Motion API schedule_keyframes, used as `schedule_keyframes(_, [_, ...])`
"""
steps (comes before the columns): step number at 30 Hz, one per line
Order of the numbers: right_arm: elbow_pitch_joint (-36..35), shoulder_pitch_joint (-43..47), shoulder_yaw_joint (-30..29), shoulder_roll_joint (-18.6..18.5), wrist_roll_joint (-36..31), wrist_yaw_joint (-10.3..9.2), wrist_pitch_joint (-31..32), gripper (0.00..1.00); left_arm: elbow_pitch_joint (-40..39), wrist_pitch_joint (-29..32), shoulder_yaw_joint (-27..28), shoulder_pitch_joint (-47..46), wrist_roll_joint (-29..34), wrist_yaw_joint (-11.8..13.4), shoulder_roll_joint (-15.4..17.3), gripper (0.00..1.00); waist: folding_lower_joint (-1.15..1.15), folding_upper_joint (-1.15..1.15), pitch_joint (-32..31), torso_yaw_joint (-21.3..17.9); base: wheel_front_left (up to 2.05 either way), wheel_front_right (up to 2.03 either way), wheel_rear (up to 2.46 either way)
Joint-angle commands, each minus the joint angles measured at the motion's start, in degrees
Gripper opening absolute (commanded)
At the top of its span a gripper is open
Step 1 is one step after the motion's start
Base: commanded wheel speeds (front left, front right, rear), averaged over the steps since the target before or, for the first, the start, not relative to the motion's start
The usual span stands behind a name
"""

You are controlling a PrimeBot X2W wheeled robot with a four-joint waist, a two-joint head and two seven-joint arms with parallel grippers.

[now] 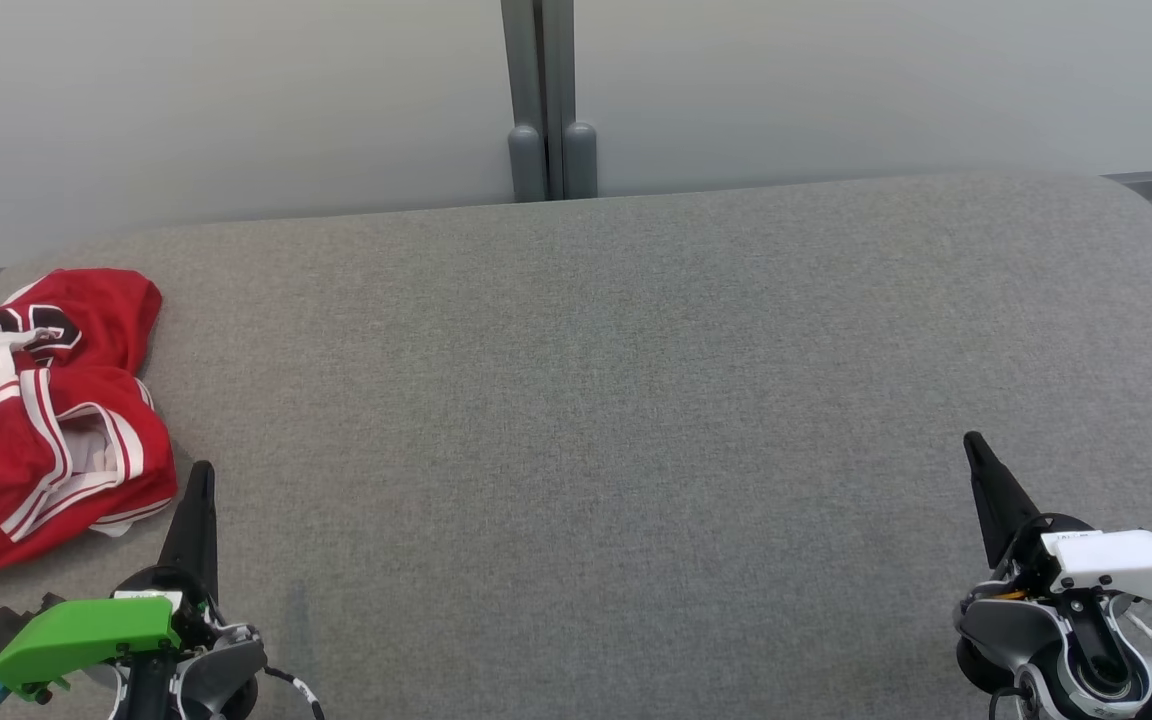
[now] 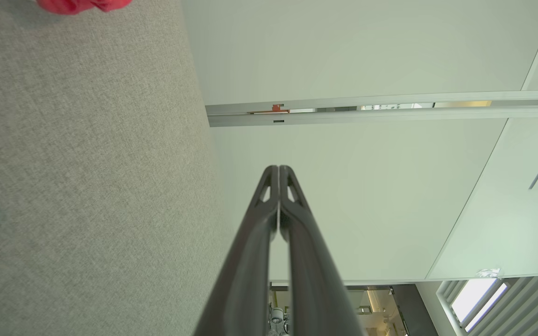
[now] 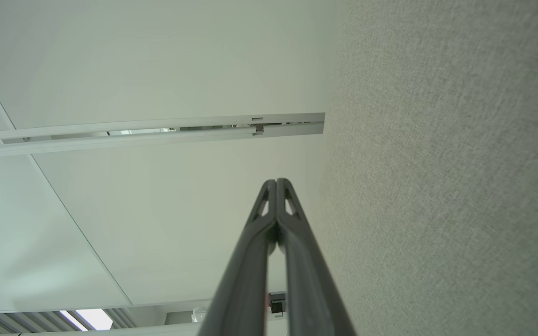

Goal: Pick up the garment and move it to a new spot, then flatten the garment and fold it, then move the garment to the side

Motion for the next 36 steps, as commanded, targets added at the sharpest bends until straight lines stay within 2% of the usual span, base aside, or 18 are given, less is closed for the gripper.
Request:
schedule_keyframes(1, [-0.3, -0.2, 0.0, -0.1, 0.4, 0.02, 0.2, 0.0, -0.1, 0.2, 0.1, -0.7, 0.0, -0.3, 0.4, 0.0, 0.0, 0.0, 0.0, 0.0, 0.0, 0.0, 0.0])
schedule_keyframes(27, [-0.3, -0.2, 0.0, -0.1, 0.4, 0.02, 0.2, 0.0, -0.1, 0.2, 0.1, -0.7, 0.0, -0.3, 0.4, 0.0, 0.0, 0.0, 0.0, 0.0, 0.0, 0.0, 0.0])
schedule_keyframes(28, [0.0, 0.0, 0.0, 0.0, 0.0, 0.0, 0.0, 1.0, 0.0, 0.0, 0.0, 0.0, 0.0, 0.0, 0.0, 1.0, 0.0, 0.0, 0.0, 0.0, 0.0, 0.0, 0.0])
schedule_keyframes(29, [0.6, 0.3, 0.0, 0.1, 0.0, -0.01, 0.0, 1.0, 0.6, 0.0, -0.1, 0.3, 0.0, 0.0, -0.1, 1.0, 0.0, 0.0, 0.0, 0.0, 0.0, 0.0, 0.0])
schedule_keyframes(30, [0.9, 0.5, 0.1, 0.2, -0.1, -0.01, -0.1, 0.0, 0.9, -0.1, -0.1, 0.6, 0.0, 0.0, -0.2, 0.0, 0.0, 0.0, 0.0, 0.0, 0.0, 0.0, 0.0])
schedule_keyframes(31, [1.6, 1.3, 0.1, 0.4, 0.0, -0.01, 0.0, 1.0, 1.7, 0.0, -0.2, 1.2, 0.0, 0.1, -0.4, 1.0, 0.0, 0.0, 0.0, 0.0, 0.0, 0.0, 0.0])
schedule_keyframes(36, [0.9, 1.2, 1.6, 0.4, -0.6, -0.01, -1.4, 1.0, 1.1, -1.5, -1.0, 1.6, 0.7, 0.1, -0.3, 1.0, 0.0, 0.0, 0.0, 0.0, 0.0, 0.0, 0.0])
